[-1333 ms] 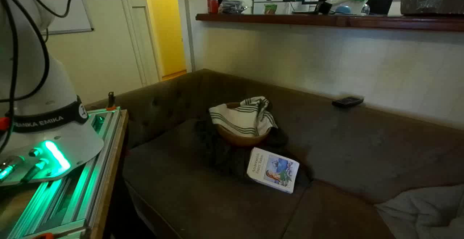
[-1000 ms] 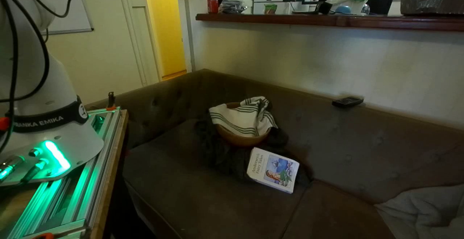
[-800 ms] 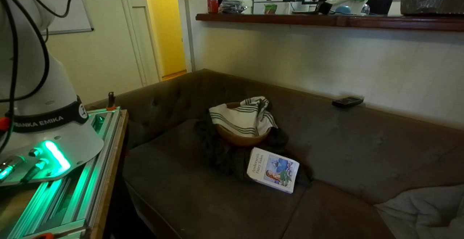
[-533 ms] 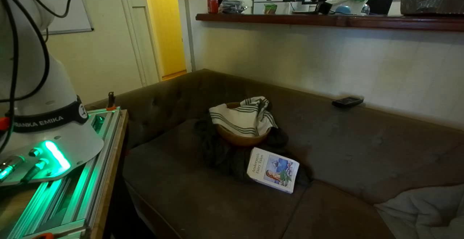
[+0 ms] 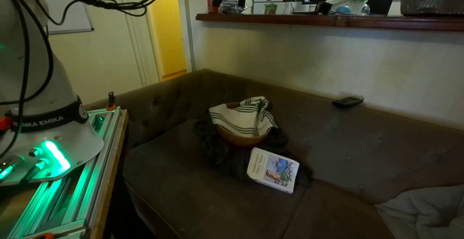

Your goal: Put the striped towel on the armrest then put the remote from the bowl on top of the book.

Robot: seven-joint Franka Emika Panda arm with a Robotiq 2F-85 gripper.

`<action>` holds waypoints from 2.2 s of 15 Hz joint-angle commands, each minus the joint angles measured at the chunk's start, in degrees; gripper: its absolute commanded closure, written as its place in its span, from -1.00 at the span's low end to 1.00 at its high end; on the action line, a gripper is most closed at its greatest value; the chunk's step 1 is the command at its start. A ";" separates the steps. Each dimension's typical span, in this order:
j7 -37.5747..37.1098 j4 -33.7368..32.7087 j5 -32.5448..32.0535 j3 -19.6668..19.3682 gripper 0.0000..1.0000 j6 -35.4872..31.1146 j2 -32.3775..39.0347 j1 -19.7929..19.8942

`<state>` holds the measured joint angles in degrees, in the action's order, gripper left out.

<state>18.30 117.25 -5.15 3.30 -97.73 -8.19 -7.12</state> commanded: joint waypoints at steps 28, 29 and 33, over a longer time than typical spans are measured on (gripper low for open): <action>-4.85 -15.55 -3.03 2.54 -1.00 -28.83 50.13 -1.81; -5.78 -18.54 -3.40 2.16 -1.00 -27.49 52.98 -2.37; -8.35 -30.79 -1.89 2.57 -1.00 -16.39 62.10 -3.92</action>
<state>13.34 97.46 -7.01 6.14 -123.80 46.94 -9.09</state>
